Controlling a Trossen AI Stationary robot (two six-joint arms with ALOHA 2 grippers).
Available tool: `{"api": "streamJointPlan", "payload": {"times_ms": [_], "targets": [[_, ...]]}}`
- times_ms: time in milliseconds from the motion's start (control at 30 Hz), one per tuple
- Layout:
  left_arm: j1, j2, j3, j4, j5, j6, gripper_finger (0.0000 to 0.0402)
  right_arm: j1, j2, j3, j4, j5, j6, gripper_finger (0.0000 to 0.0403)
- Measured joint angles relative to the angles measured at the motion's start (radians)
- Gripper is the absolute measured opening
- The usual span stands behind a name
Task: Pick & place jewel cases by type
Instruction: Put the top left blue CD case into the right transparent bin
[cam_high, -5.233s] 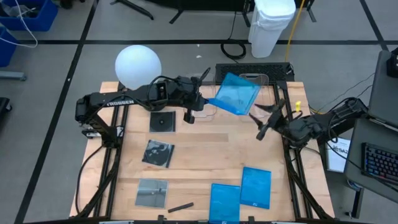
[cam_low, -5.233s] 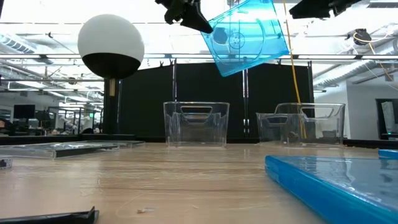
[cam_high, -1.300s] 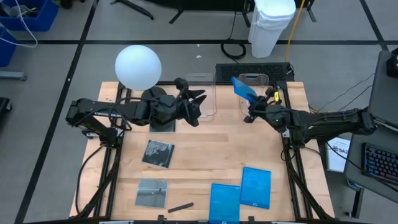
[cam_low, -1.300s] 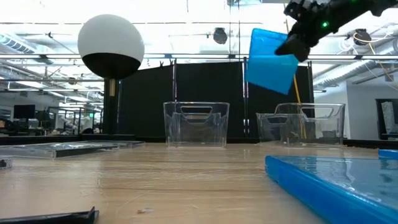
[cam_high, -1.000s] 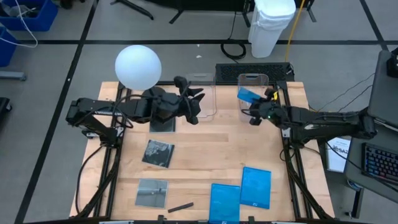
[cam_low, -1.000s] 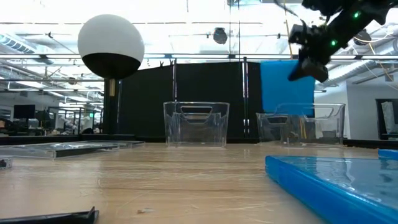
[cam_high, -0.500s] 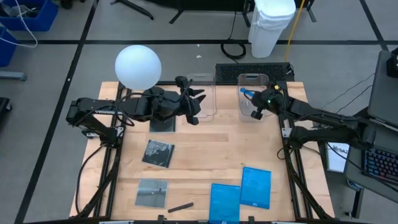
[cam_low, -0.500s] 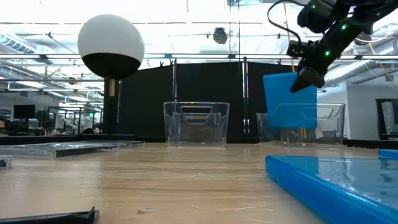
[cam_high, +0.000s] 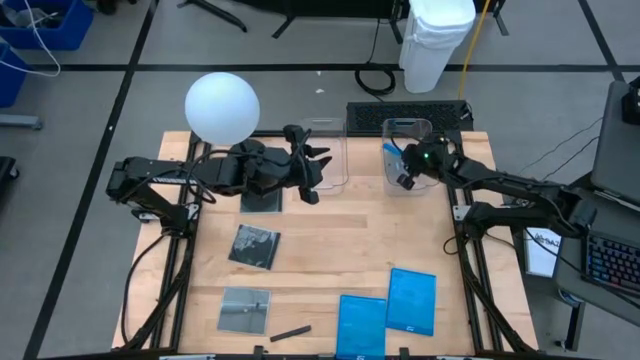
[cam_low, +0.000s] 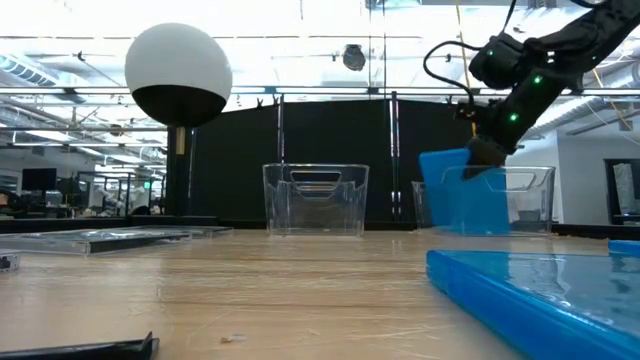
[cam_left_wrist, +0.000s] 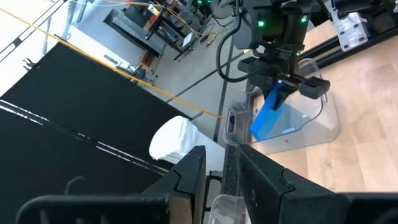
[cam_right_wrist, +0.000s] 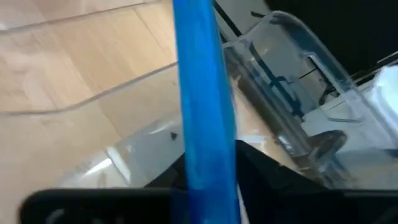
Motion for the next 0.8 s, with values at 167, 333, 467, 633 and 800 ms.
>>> {"api": "streamJointPlan", "payload": {"times_ms": [167, 333, 467, 633, 800], "targets": [[0.000, 0.000, 0.000, 0.000, 0.000, 0.003, 0.0097, 0.007, -0.020, -0.005, -0.022, 0.006, 0.079, 0.0141], [0.000, 0.000, 0.000, -0.001, 0.000, 0.002, 0.0097, 0.017, -0.071, -0.007, -0.036, 0.032, 0.097, 0.0182], [0.000, 0.000, 0.000, -0.023, 0.000, 0.000, 0.0097, 0.017, -0.130, -0.007, -0.061, 0.040, 0.163, 0.0207], [0.000, 0.000, 0.000, -0.052, 0.001, -0.020, 0.0097, 0.018, -0.197, -0.007, -0.194, 0.039, 0.285, 0.0228], [0.000, 0.000, 0.000, -0.055, 0.001, -0.029, 0.0097, 0.018, -0.243, -0.007, -0.299, 0.017, 0.378, 0.0237]]}}
